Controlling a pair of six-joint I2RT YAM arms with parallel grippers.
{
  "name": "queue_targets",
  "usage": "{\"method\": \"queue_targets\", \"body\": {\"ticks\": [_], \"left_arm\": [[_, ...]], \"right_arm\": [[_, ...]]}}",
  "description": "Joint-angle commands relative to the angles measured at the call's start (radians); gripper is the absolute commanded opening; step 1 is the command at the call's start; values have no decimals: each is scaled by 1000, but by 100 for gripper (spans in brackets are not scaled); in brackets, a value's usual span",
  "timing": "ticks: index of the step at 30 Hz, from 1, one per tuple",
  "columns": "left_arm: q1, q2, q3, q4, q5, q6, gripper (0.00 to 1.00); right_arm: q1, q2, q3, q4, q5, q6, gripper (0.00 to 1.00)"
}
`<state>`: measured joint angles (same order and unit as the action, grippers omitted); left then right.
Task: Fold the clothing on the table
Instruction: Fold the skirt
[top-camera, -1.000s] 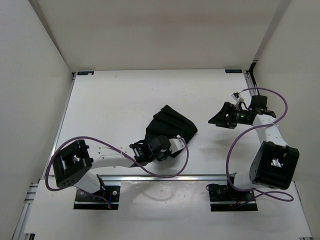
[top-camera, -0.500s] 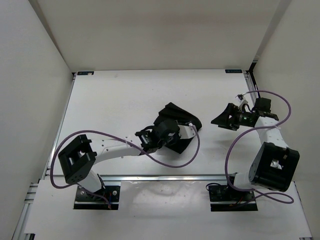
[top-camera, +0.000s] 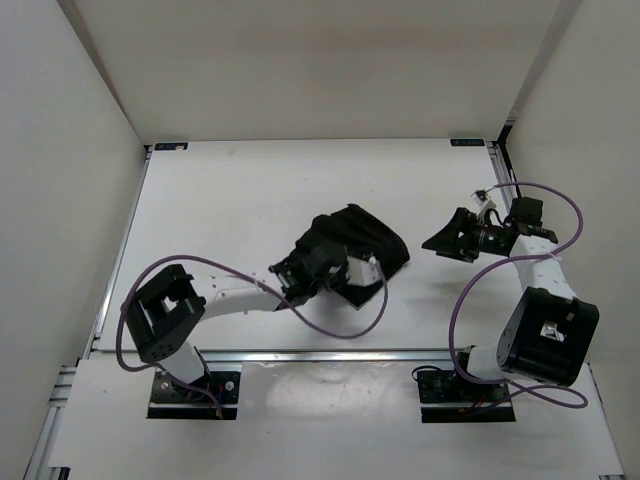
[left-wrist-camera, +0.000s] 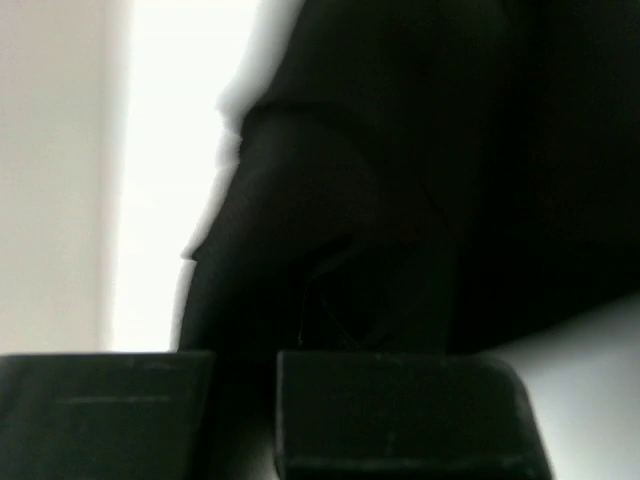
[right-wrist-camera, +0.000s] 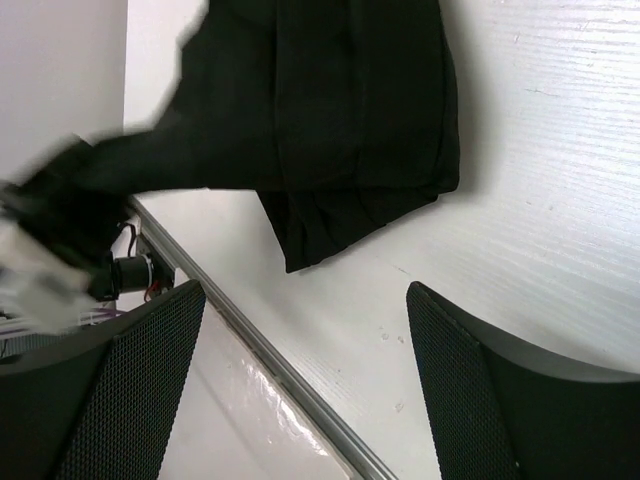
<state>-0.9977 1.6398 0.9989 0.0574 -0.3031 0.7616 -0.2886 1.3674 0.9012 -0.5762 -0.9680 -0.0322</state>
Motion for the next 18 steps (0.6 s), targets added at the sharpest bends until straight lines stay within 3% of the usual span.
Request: {"method": "queue_targets", "body": {"ticks": [1, 3, 4, 6, 7, 12, 14, 15, 16, 18], "left_arm": [[-68, -104, -225, -42, 13, -93, 2], [-126, -161, -325, -47, -43, -187, 8], [-130, -197, -380, -57, -54, -209, 29], [-148, -282, -445, -99, -82, -272, 90], [-147, -303, -448, -109, -100, -286, 98], [-75, -497, -315, -131, -127, -409, 98], [-35, -546, -246, -119, -82, -522, 99], [-6, -558, -200, -120, -58, -566, 99], [37, -561, -153, -123, -12, -644, 99], [91, -564, -117, -107, 57, -778, 99]], "right_arm": [[-4, -22, 10, -14, -6, -24, 87], [-3, -25, 18, -20, 0, -34, 87], [-3, -21, 16, -28, 3, -38, 87], [-4, -21, 19, -27, 0, -31, 87], [-3, -18, 16, -19, -1, -32, 87], [-4, -8, 1, 25, -44, 18, 87], [3, -4, 7, 65, -98, 60, 79], [15, -4, 4, 93, -128, 78, 62], [41, -4, 2, 108, -144, 84, 33], [95, -7, 17, 114, -155, 71, 4]]}}
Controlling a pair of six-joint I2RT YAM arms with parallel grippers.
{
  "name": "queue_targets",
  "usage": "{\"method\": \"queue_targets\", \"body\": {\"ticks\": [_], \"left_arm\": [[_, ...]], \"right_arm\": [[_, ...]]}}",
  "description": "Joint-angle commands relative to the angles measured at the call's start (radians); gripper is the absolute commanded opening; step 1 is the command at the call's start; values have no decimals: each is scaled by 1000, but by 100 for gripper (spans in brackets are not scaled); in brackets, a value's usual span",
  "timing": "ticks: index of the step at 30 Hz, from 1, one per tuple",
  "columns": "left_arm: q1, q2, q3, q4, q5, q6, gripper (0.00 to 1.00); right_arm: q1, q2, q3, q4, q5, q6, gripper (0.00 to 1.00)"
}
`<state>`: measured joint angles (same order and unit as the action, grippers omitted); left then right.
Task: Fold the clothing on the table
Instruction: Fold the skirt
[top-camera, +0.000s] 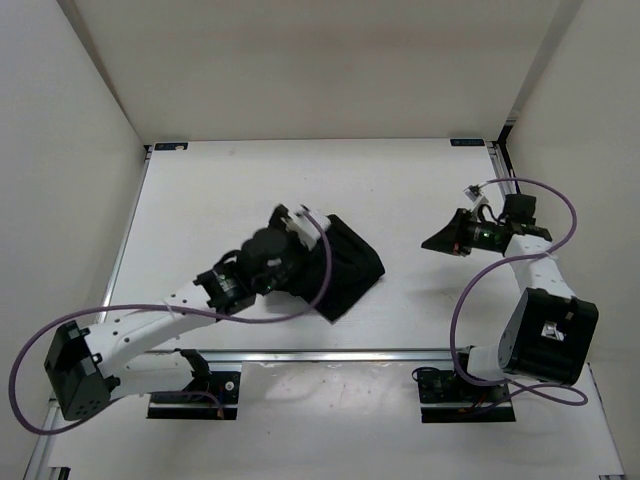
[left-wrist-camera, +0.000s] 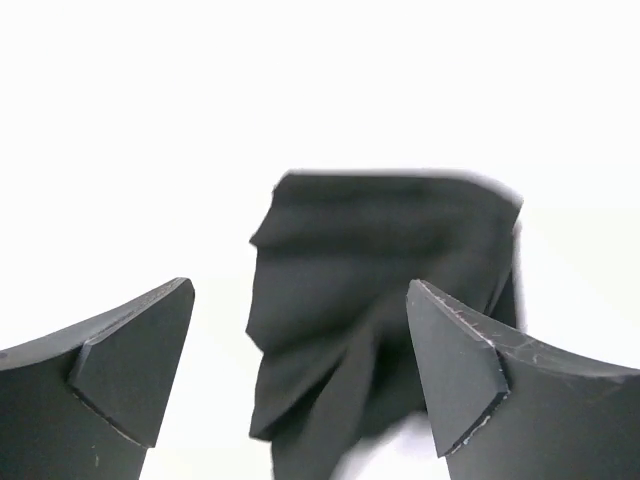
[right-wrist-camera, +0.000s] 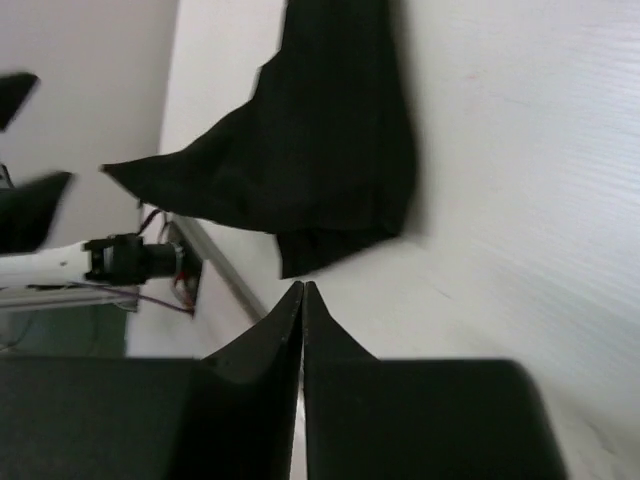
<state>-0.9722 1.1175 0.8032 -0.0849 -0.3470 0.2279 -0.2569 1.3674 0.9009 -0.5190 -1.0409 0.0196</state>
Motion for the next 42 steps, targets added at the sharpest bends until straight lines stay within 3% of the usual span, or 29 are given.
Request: {"method": "queue_targets", "body": {"ticks": [1, 3, 5, 9, 12, 15, 18, 23, 25, 29, 33, 36, 38, 42], "left_arm": [[114, -48, 71, 74, 182, -342, 98], [132, -54, 44, 132, 264, -447, 98], [69, -42, 30, 125, 313, -475, 98], [18, -41, -31, 33, 321, -562, 94], [87, -140, -211, 135, 267, -733, 92], [234, -182, -340, 241, 276, -846, 91], [335, -111, -372, 274, 295, -906, 90], [302, 37, -314, 436, 273, -956, 88], [282, 80, -288, 497, 258, -1018, 88], [210, 214, -248, 600, 264, -1105, 87], [133, 338, -226, 613, 316, -1157, 84], [110, 407, -254, 634, 341, -1188, 82], [109, 444, -274, 601, 373, -1194, 81], [98, 470, -291, 510, 398, -1156, 79]], "right_arm": [[124, -4, 16, 47, -76, -1, 1], [212, -1, 52, -27, -21, -143, 0], [281, 8, 59, -42, 13, -188, 0], [324, 61, 76, 49, -75, -85, 0], [360, 185, 136, 111, -151, -20, 0], [418, 290, 220, 103, -162, -33, 0], [458, 392, 259, 123, -214, 26, 0], [501, 482, 280, 93, -280, 24, 0], [524, 507, 314, -49, -213, -117, 0], [577, 574, 346, -219, -67, -237, 0], [529, 653, 354, -240, -65, -190, 1], [489, 694, 385, -208, 27, -144, 0], [476, 740, 429, -222, 128, -107, 0], [437, 779, 481, -234, 173, -63, 0]]}}
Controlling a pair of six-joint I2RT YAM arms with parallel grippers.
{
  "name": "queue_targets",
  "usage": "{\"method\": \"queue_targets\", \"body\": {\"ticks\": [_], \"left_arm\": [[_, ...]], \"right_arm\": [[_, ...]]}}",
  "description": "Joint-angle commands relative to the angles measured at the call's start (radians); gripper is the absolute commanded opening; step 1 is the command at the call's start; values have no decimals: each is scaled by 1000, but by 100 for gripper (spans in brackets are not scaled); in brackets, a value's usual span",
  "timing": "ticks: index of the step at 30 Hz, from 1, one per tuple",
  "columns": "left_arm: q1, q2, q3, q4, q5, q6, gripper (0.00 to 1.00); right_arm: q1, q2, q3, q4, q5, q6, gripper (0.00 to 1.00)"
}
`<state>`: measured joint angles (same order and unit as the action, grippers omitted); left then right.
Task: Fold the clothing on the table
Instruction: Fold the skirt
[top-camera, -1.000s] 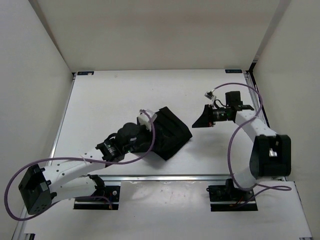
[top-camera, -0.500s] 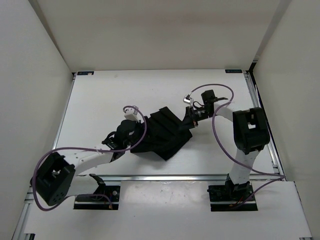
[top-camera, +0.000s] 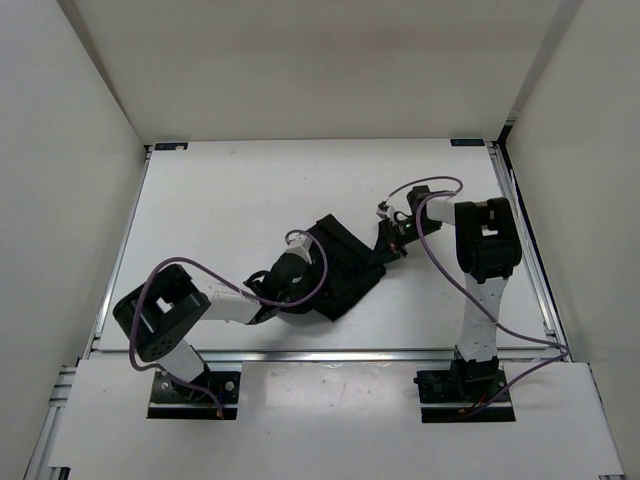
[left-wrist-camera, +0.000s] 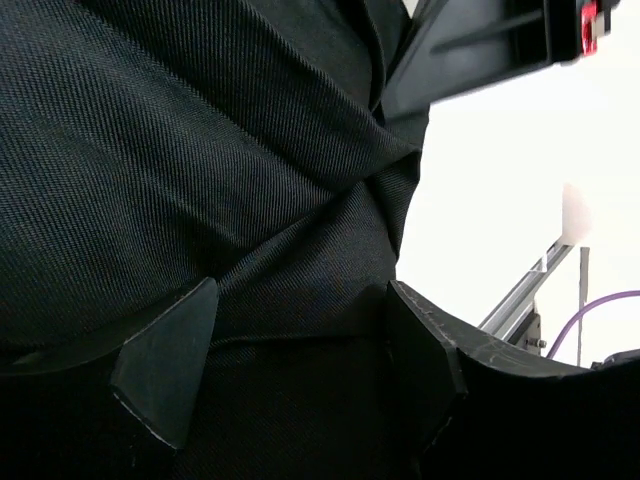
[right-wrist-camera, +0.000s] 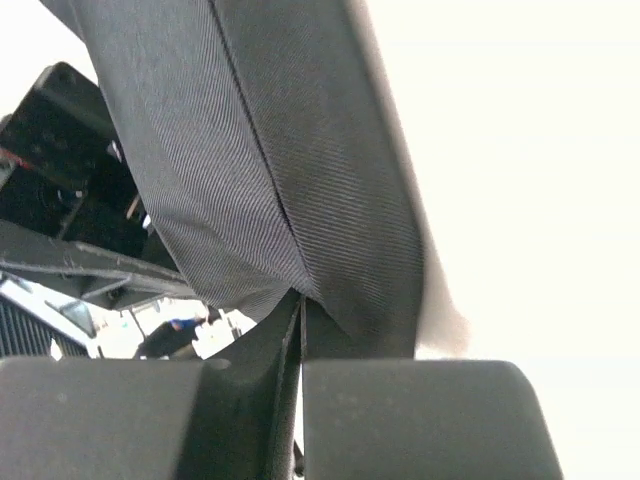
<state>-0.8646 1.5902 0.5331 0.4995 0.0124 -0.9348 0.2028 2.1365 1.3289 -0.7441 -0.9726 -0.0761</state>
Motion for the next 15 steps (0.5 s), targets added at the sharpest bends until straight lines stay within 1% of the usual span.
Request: {"method": "queue_targets", "body": {"ticks": [1, 4, 7, 8, 9, 10, 11, 13, 15], "left_arm": [[-11, 1, -19, -84, 38, 11, 79], [-5, -9, 2, -93, 41, 39, 76], [-8, -76, 102, -146, -11, 115, 77], [-11, -88, 146, -154, -9, 149, 78], [-14, -107, 168, -160, -37, 159, 78], [-14, -131, 203, -157, -32, 156, 79], [-8, -147, 217, -142, -23, 136, 78], [-13, -167, 223, -124, -12, 96, 77], [-34, -173, 209, -111, -15, 36, 77]], "right_arm": [[-20, 8, 53, -2, 121, 39, 0], [-3, -3, 62, -3, 121, 42, 0], [-19, -67, 64, 14, 10, 22, 0], [-28, -104, 59, 35, -39, 13, 0], [-28, -148, 55, 52, -91, 7, 0], [-26, -167, 64, 37, -139, -37, 0], [-26, -179, 81, 19, -147, -57, 0], [-17, -159, 150, -108, -176, -155, 0], [-11, -124, 162, -167, -187, -198, 0]]}}
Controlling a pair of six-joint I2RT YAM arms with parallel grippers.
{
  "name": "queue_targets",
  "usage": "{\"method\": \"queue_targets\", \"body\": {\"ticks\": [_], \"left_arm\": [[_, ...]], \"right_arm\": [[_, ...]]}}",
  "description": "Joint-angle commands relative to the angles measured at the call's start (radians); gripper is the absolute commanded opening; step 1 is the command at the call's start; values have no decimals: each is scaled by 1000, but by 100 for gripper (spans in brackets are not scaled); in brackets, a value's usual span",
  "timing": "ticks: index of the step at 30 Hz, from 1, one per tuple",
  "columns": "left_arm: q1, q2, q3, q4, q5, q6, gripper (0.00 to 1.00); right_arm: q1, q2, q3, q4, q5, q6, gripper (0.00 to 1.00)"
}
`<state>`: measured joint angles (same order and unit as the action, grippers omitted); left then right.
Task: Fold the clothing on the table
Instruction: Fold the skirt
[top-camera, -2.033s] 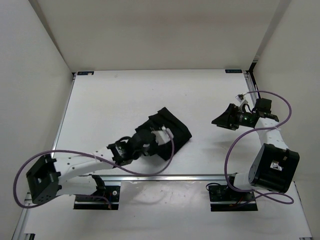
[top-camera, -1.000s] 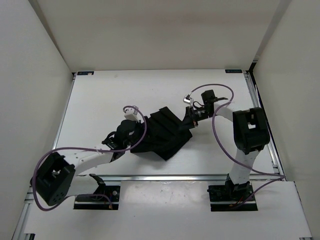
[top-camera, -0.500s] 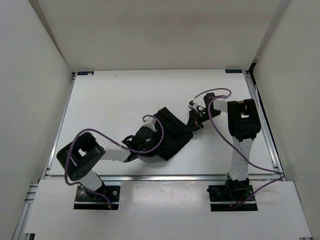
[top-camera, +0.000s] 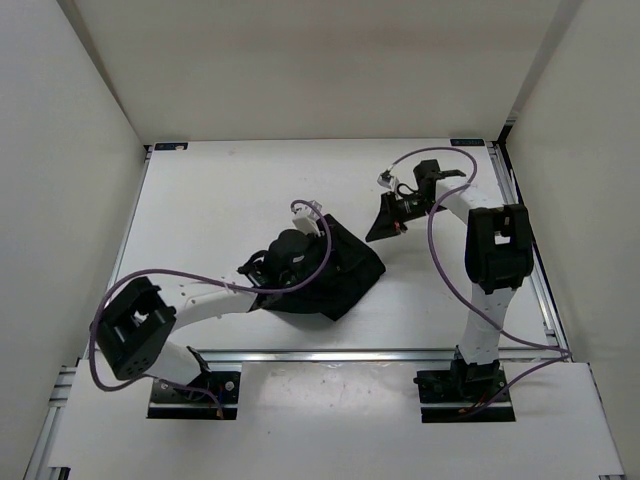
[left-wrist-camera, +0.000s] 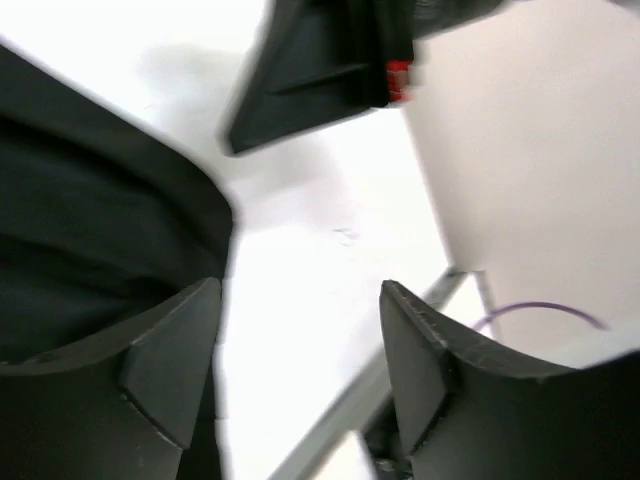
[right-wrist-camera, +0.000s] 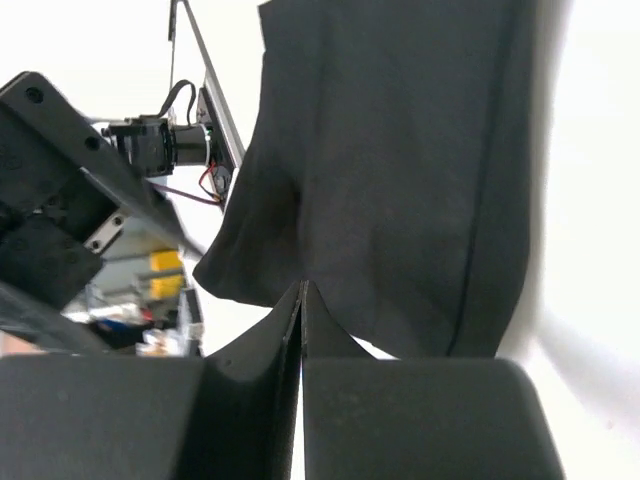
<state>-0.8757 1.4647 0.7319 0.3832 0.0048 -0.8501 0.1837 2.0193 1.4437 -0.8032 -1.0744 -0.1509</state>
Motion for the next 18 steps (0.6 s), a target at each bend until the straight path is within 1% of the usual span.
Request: {"method": "queue_targets", "body": {"ticks": [1, 3, 4, 5, 6, 7, 9, 12, 13, 15, 16, 17, 18], "left_arm": [[-29, -50, -11, 14, 7, -64, 75], [-37, -34, -70, 68, 64, -172, 49], [-37, -11, -113, 112, 108, -208, 20], [-43, 24, -144, 135, 138, -272, 14], [-55, 42, -169, 144, 149, -308, 9], [-58, 77, -180, 161, 168, -328, 2], [-86, 146, -186, 175, 192, -362, 0], [-88, 294, -183, 235, 271, -402, 0], [-88, 318, -174, 233, 287, -392, 0], [-88, 374, -123, 209, 323, -397, 0], [-77, 403, -111, 207, 360, -383, 0], [-69, 407, -82, 204, 374, -380, 0], [-59, 386, -56, 182, 360, -359, 0]], "right_arm": [[4, -5, 47, -122, -75, -145, 0], [-1, 1, 28, -128, -74, -144, 0], [-4, 5, 18, -122, -75, -141, 0], [-4, 9, 11, -123, -75, -136, 0], [-15, -1, 6, -114, -79, -134, 1], [-19, -13, -6, -93, -70, -119, 0], [-35, -22, -19, -61, -67, -96, 0], [-53, -30, -16, -28, -55, -59, 0], [-59, -34, -9, -21, -42, -53, 1], [-63, -36, 6, -22, -10, -45, 0], [-61, -33, 18, -36, 22, -62, 0], [-44, -28, 36, -71, 21, -96, 0], [-41, -24, 58, -121, 22, -149, 0]]}}
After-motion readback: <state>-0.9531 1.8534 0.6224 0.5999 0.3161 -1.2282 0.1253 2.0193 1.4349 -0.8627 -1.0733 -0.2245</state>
